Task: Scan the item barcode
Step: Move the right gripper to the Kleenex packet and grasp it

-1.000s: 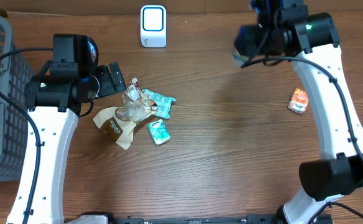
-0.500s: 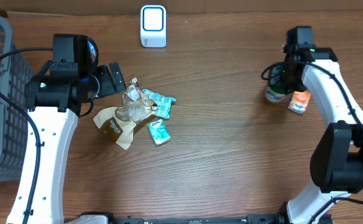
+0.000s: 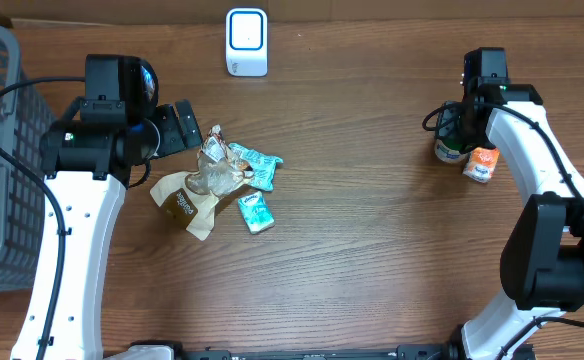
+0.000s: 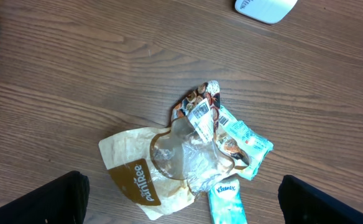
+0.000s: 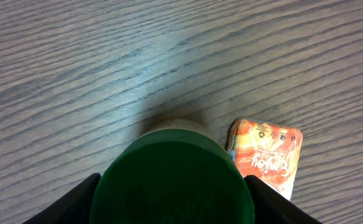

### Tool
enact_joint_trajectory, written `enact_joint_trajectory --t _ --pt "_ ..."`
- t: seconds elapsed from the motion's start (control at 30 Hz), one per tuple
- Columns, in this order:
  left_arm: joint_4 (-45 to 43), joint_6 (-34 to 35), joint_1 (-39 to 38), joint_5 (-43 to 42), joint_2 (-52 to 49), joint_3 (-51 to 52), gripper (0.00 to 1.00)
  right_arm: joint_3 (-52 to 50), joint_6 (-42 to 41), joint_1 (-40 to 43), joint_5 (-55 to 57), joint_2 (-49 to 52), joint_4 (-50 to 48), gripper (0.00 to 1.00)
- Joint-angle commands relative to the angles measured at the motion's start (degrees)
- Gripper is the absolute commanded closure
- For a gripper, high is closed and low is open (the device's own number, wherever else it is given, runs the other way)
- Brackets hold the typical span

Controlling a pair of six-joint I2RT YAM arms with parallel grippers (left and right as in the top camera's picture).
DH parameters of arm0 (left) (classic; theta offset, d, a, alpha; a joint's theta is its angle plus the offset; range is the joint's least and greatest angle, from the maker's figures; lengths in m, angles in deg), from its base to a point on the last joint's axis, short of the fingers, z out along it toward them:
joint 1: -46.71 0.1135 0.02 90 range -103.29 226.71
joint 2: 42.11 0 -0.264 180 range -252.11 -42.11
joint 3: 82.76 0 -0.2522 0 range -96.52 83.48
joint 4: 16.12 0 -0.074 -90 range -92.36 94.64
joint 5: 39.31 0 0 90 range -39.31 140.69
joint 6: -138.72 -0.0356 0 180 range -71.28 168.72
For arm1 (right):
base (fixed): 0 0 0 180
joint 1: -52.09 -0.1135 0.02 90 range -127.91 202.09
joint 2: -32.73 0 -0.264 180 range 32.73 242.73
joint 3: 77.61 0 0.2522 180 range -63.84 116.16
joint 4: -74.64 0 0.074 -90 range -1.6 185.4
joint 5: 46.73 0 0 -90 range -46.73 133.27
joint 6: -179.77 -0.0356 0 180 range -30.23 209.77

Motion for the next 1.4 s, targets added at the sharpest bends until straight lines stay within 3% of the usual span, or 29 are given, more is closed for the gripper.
enact_joint_trajectory --t 0.0,0.23,0.3,0.33,0.6,0.77,0.8,0.87,0.9,0.93,1.13,1.37 --pt "-0.02 -1.29 0.26 0.74 0.13 -0.96 0.0 -0.17 -0.39 0.02 0.74 -0.5 -0.07 0.34" --pt "-0.02 -1.29 0.26 0.74 0.13 -0.96 0.01 0.33 -0.37 0.0 -0.59 -0.52 0.17 0.16" --pt "-0.02 -1.29 0.26 0.74 0.13 -0.96 0.01 1.81 -0.33 -0.11 -1.84 -0.52 1.42 0.02" --pt "-0.02 -1.29 0.26 0.74 0.13 -0.96 0.0 3.26 -0.31 -0.17 -2.78 -0.55 2.73 0.0" --pt "-0.02 -1.29 0.26 0.74 0.13 -0.96 0.0 20.85 -0.37 -6.29 -11.91 -0.63 19.71 0.0" --pt "-0.02 -1.29 0.26 0.74 0.13 -0.96 0.0 22.8 -0.35 -13.75 -28.87 -0.46 19.96 0.0" --pt "-0.02 -1.29 0.26 0.74 0.13 -0.96 0.0 21.94 -0.35 -15.47 -32.0 -0.28 18.95 0.01" --pt "-0.02 -1.29 0.26 0.74 0.13 -0.96 0.01 19.8 -0.42 -18.8 -33.9 -0.24 17.09 0.29" --pt "-0.02 -1.29 0.26 0.74 0.13 -0.96 0.0 18.4 -0.39 -20.65 -33.99 -0.22 16.26 0.39" --pt "-0.02 -1.29 0.26 0.74 0.13 -0.96 0.0 16.9 -0.42 -22.53 -33.97 -0.13 15.63 0.41" --pt "-0.02 -1.29 0.26 0.74 0.13 -0.96 0.0 9.66 -4.17 -31.47 -33.59 2.62 11.47 0.42" --pt "-0.02 -1.29 0.26 0.74 0.13 -0.96 0.01 8.44 -5.16 -39.6 -33.11 9.16 9.05 0.42"
